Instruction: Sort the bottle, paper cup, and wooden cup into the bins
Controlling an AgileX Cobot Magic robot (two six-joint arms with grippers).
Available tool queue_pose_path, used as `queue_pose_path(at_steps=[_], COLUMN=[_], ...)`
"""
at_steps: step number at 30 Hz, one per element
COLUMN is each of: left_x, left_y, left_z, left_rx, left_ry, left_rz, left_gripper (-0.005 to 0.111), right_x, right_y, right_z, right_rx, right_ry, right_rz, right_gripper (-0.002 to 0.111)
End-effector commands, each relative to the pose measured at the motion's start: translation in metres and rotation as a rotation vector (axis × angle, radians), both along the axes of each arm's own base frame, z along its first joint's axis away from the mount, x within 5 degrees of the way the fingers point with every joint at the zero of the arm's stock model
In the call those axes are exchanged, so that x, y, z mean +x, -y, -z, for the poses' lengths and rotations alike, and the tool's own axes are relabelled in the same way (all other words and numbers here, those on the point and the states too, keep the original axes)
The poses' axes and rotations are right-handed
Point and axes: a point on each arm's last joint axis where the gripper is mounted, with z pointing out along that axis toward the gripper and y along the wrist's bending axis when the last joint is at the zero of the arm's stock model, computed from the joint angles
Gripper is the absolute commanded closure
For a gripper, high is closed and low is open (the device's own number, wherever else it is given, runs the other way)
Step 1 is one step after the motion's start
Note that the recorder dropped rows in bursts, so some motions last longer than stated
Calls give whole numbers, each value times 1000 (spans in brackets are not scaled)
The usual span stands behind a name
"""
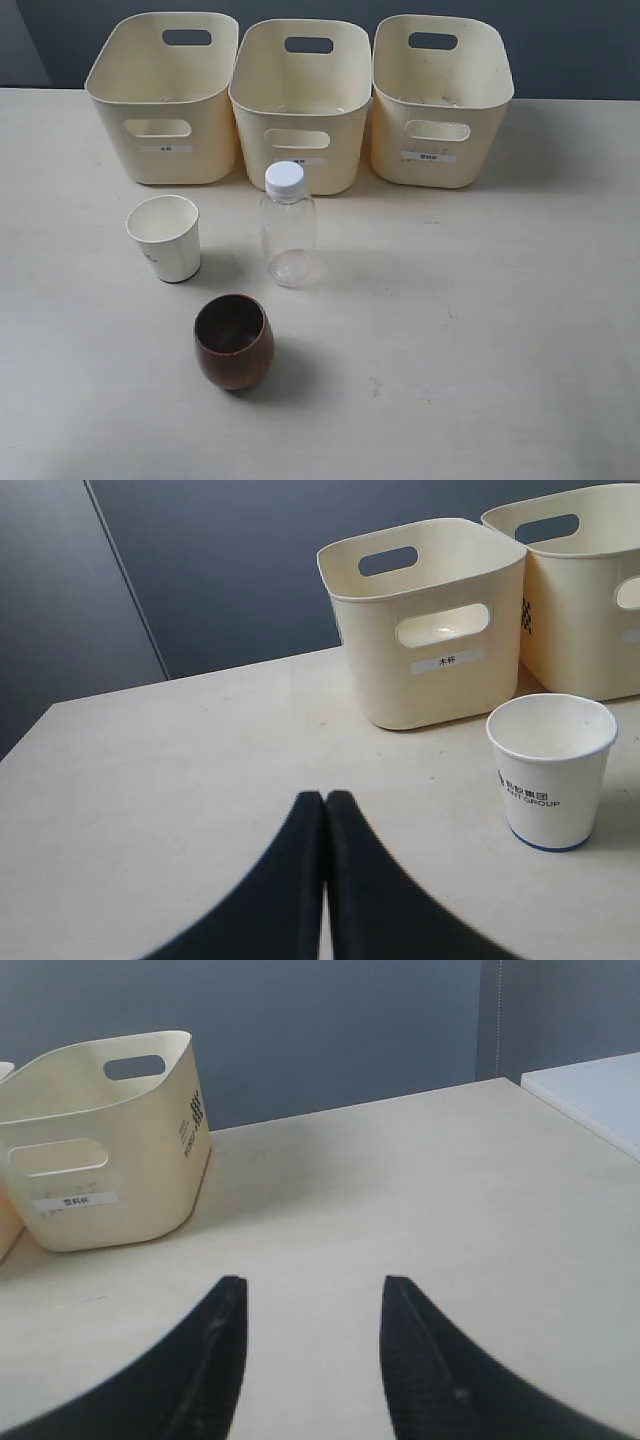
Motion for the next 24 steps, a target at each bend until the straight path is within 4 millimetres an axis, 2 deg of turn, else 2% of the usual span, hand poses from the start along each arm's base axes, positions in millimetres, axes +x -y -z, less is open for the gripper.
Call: queue_pose_path(at_steps=[1,12,20,24], left_x=[0,0,0,0], left_y=[0,0,0,0], left_z=[0,0,0,0], left_rx=[3,3,3,3], left_ry=[10,10,10,10], left_rz=[3,3,3,3], left_gripper=[107,107,107,107], right_x=[0,0,2,1], right_y=[0,1,-5,-12], right_z=[0,-2,-17,-35], right_rx=[-13,-46,-114,-83], right_ry=[8,22,187,388], right_rz=[4,1,-61,-135], right_gripper=[66,66,66,66])
